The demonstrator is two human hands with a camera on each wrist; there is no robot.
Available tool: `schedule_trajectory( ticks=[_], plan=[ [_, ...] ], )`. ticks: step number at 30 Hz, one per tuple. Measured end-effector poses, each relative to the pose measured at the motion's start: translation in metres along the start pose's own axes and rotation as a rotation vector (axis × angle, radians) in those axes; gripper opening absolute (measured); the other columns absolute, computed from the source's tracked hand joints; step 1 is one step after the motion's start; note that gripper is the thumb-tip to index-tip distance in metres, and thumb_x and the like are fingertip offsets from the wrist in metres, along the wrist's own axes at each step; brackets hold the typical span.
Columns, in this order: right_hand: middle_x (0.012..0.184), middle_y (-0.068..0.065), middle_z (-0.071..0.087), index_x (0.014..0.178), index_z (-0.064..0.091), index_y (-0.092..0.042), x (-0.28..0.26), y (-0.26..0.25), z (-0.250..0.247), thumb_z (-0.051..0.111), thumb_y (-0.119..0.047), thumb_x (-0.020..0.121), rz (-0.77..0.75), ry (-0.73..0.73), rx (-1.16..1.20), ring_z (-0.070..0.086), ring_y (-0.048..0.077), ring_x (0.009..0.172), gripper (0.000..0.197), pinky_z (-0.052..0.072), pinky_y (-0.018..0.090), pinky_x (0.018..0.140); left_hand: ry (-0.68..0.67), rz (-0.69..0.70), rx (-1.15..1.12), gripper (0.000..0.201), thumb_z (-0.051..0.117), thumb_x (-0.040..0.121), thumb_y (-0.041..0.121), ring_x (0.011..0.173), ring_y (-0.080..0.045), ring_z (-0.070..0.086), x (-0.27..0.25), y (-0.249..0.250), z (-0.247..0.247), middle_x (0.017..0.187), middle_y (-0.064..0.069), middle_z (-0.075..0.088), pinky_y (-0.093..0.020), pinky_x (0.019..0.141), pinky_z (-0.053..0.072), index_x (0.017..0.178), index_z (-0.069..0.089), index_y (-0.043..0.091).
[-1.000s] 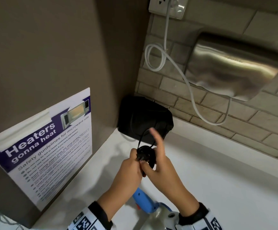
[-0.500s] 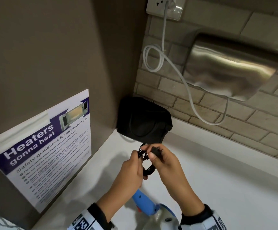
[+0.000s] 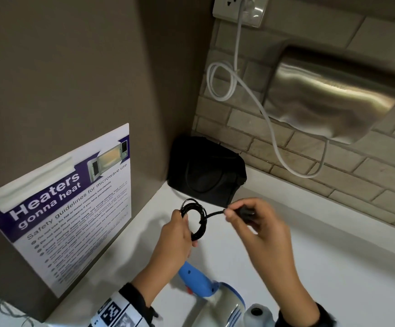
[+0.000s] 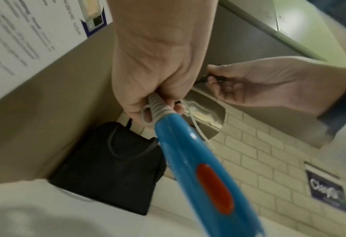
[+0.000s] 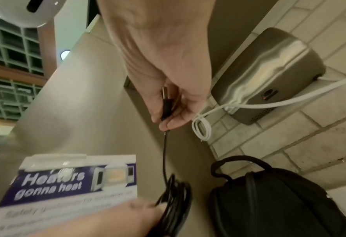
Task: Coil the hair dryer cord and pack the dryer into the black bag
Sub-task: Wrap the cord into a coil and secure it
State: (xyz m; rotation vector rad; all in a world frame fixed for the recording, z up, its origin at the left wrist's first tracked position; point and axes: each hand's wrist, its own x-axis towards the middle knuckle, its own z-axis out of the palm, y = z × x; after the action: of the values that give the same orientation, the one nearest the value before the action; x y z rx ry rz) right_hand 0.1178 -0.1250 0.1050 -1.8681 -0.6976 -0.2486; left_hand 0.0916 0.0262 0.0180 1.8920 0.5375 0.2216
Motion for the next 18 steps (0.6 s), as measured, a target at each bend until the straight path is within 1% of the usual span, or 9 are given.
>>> schedule_trajectory(
  ticks=[2, 4, 5, 7, 10, 12, 15, 17, 18],
  plan=[
    [0.080, -0.002, 0.069, 0.081, 0.064, -0.020, 0.006, 0.007, -0.016, 0.073, -0.013, 0.081, 0.031, 0.084, -0.040, 0.066, 0.014, 0.076, 0.011, 0.051, 0.017, 0.068, 0.005, -0.020, -0.069, 0.023, 0.032, 0.099, 0.013, 0.040, -0.015, 0.044, 0.002, -0.007, -0.005, 0.070, -0.012, 0.063, -0.025, 0.040, 0.038, 0.077, 0.034, 0.017],
    [0.076, -0.005, 0.067, 0.078, 0.059, -0.020, 0.011, 0.025, -0.028, 0.074, -0.016, 0.081, 0.075, 0.072, -0.223, 0.064, 0.013, 0.072, 0.015, 0.051, 0.021, 0.065, 0.011, -0.030, -0.129, 0.024, 0.031, 0.099, 0.010, 0.037, -0.013, 0.040, 0.003, -0.010, -0.010, 0.065, -0.009, 0.062, -0.023, 0.038, 0.034, 0.077, 0.035, 0.017],
    [0.074, -0.007, 0.066, 0.078, 0.057, -0.021, 0.012, 0.036, -0.031, 0.074, -0.019, 0.081, 0.118, -0.002, -0.330, 0.063, 0.011, 0.069, 0.018, 0.051, 0.025, 0.064, 0.011, -0.029, -0.159, 0.024, 0.030, 0.099, 0.010, 0.037, -0.013, 0.038, 0.004, -0.009, -0.012, 0.063, -0.007, 0.061, -0.023, 0.037, 0.033, 0.077, 0.036, 0.017],
    [0.075, -0.009, 0.067, 0.087, 0.055, -0.027, 0.008, 0.054, -0.030, 0.074, -0.027, 0.081, 0.219, -0.287, -0.494, 0.062, 0.007, 0.065, 0.019, 0.053, 0.030, 0.067, 0.006, -0.022, -0.202, 0.025, 0.029, 0.100, 0.012, 0.036, -0.013, 0.036, 0.003, -0.005, -0.011, 0.061, -0.007, 0.060, -0.022, 0.035, 0.032, 0.077, 0.036, 0.016],
    [0.089, -0.011, 0.057, 0.095, 0.059, -0.034, -0.004, 0.062, -0.017, 0.062, -0.023, 0.087, 0.233, -0.677, -0.606, 0.058, 0.002, 0.067, 0.014, 0.047, 0.017, 0.069, -0.011, 0.005, -0.208, 0.027, 0.029, 0.102, 0.021, 0.035, -0.011, 0.036, -0.001, 0.002, -0.007, 0.062, -0.008, 0.059, -0.021, 0.035, 0.031, 0.076, 0.034, 0.017],
    [0.090, -0.012, 0.053, 0.089, 0.058, -0.032, -0.007, 0.057, -0.007, 0.052, -0.014, 0.088, 0.218, -0.772, -0.562, 0.054, 0.001, 0.070, 0.019, 0.041, 0.010, 0.066, -0.019, 0.021, -0.191, 0.028, 0.028, 0.102, 0.023, 0.036, -0.010, 0.038, -0.003, 0.005, -0.005, 0.063, -0.009, 0.060, -0.020, 0.036, 0.033, 0.075, 0.033, 0.019],
    [0.089, -0.006, 0.065, 0.088, 0.056, -0.020, -0.004, 0.041, -0.001, 0.048, -0.002, 0.089, 0.417, -0.763, -0.157, 0.056, 0.001, 0.072, 0.019, 0.041, 0.009, 0.060, -0.008, 0.066, -0.114, 0.028, 0.030, 0.102, 0.023, 0.040, -0.008, 0.046, -0.006, 0.007, -0.003, 0.066, -0.011, 0.061, -0.022, 0.042, 0.037, 0.073, 0.032, 0.024],
    [0.086, -0.006, 0.066, 0.094, 0.060, -0.016, 0.001, 0.029, 0.001, 0.052, -0.008, 0.093, 0.518, -0.761, 0.077, 0.057, 0.006, 0.076, 0.011, 0.044, 0.012, 0.063, 0.013, 0.089, -0.093, 0.030, 0.031, 0.101, 0.023, 0.043, -0.010, 0.047, -0.006, 0.007, -0.004, 0.064, -0.009, 0.059, -0.024, 0.044, 0.038, 0.072, 0.030, 0.025],
    [0.085, -0.011, 0.066, 0.094, 0.064, -0.019, 0.003, 0.025, 0.001, 0.053, -0.016, 0.096, 0.514, -0.756, 0.096, 0.057, 0.003, 0.077, 0.011, 0.044, 0.012, 0.066, 0.019, 0.094, -0.091, 0.030, 0.031, 0.101, 0.024, 0.042, -0.010, 0.046, -0.006, 0.006, -0.004, 0.062, -0.007, 0.058, -0.024, 0.045, 0.038, 0.071, 0.030, 0.025]
  ],
)
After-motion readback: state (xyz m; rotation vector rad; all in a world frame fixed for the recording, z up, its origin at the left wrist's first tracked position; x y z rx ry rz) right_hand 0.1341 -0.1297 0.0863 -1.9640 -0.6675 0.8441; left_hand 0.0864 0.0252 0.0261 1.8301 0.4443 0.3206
